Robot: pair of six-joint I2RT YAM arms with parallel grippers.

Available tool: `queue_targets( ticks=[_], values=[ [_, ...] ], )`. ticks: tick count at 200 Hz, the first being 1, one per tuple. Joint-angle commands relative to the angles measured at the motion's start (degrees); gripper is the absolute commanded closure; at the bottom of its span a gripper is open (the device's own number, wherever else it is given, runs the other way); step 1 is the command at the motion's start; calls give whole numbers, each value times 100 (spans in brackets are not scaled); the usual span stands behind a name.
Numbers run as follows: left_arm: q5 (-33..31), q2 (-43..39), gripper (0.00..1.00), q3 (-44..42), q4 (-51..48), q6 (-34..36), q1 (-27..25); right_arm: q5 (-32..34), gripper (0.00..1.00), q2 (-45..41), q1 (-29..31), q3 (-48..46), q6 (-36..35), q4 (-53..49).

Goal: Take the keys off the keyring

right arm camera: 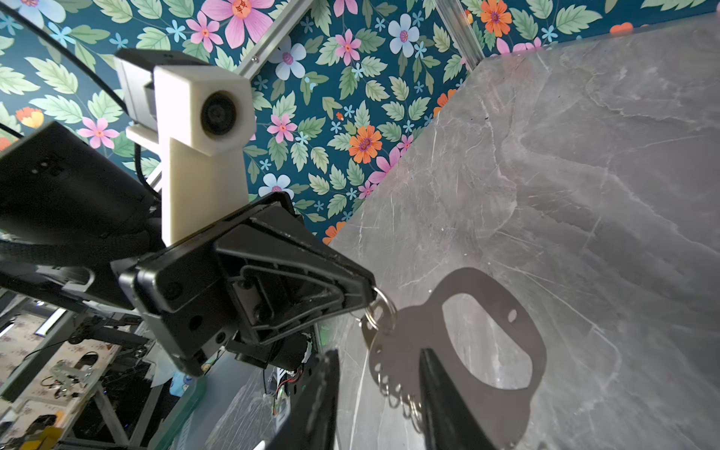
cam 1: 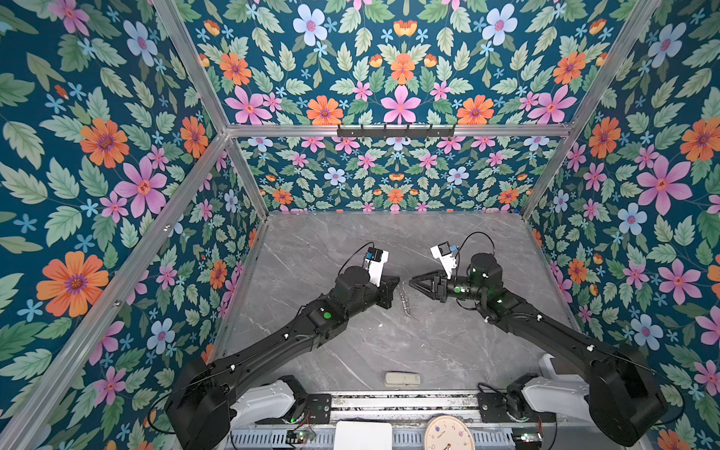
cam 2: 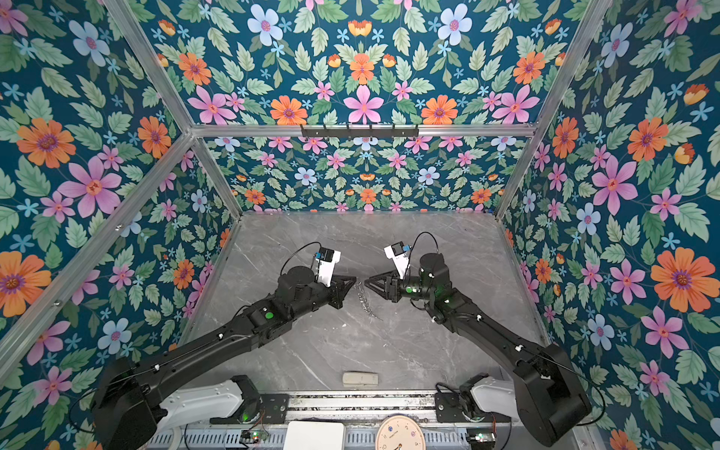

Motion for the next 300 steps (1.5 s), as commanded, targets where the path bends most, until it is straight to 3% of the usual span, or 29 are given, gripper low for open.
queue_targets(
  ticks=[1,27,55,101,179,223,273,300],
  values=[
    [-601,-68,100,67,119,-590,-33,883,64,-137,156,129,-358,-426],
    [-1029,-128,100,218,-252,-1081,-52,1532,64,-278,214,150,-213,-539],
    [-935,-92,100,353,-438,-1445,-57,2021,64,-262,429,260,-300,-558],
    [-723,-213,100,305,-221,-1311,-93,754,63,316,427,636,-298,-241],
    [-1115,-262,100,471,-650,-1690,-127,997,60,205,441,648,-818,-429],
    [-1151,-342,100,515,-661,-1809,-137,939,53,236,672,737,-1210,-668],
    [-1167,-377,100,552,-670,-1882,-192,1359,57,314,724,808,-1353,-755],
    [-1054,-350,100,535,-673,-1934,-191,1227,58,336,727,891,-1432,-839]
  ],
)
